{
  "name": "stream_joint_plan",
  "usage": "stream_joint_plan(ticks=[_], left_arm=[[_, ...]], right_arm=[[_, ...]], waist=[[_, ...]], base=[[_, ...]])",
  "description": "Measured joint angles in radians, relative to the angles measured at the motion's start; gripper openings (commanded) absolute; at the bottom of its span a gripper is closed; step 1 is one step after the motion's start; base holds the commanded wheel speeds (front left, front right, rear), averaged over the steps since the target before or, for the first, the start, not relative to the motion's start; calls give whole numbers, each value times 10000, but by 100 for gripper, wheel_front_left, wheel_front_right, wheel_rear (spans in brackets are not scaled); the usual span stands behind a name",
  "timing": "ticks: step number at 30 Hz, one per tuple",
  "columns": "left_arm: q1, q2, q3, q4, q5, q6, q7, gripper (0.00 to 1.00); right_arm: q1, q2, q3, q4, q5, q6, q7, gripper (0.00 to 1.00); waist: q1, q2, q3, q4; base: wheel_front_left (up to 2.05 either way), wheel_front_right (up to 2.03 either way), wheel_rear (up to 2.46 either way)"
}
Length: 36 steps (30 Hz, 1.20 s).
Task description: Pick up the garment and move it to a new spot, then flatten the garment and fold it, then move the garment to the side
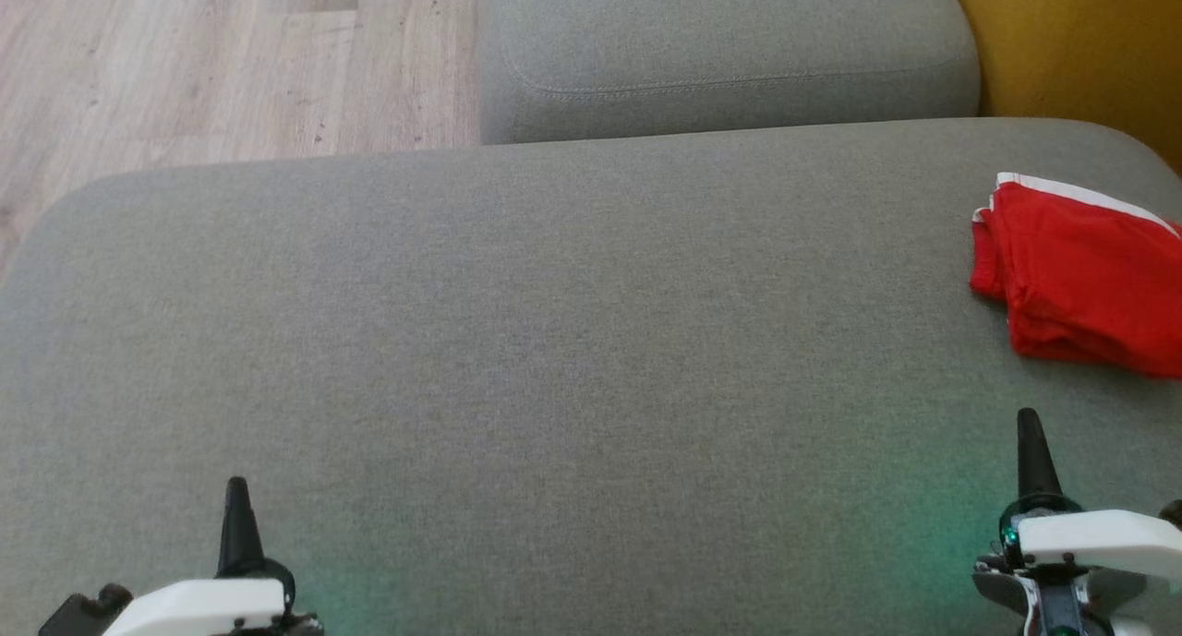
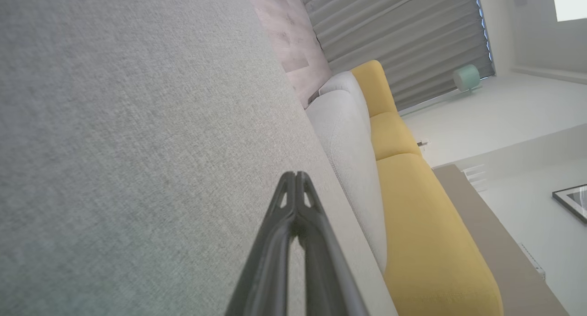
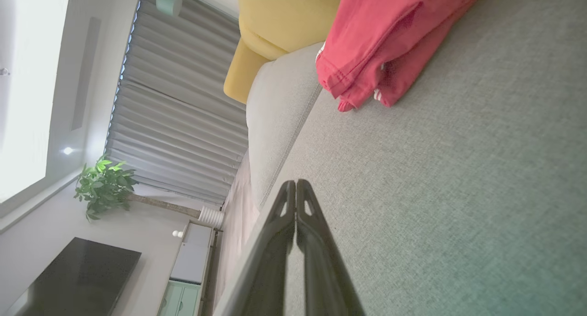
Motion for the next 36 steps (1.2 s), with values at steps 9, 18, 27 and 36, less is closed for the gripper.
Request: stream_joint_plan(ticks=[9,18,27,36], left_arm=[[-221,-4,73,15,-1124,-10,299,0],[-453,-12,232,15,-2021,-21,525,0],[-777,-17,328,27,-3001,-25,796,0],[-910,-27,397,33,-4027,-102,1058,0]], right_arm=[[-126,0,-65,-15,1287,0,293,0],[-360,0,-134,-54,2334,0,508,0],[-543,-2,-224,-61,3484,0,734,0],[-667,-2,-290,-88,4650,0,1018,0]], waist=[[0,0,41,-10],[0,0,73,-17],[0,0,110,-27],[0,0,147,-35]], base=[[0,0,0],[0,0,0],[0,0,0],[0,0,0]])
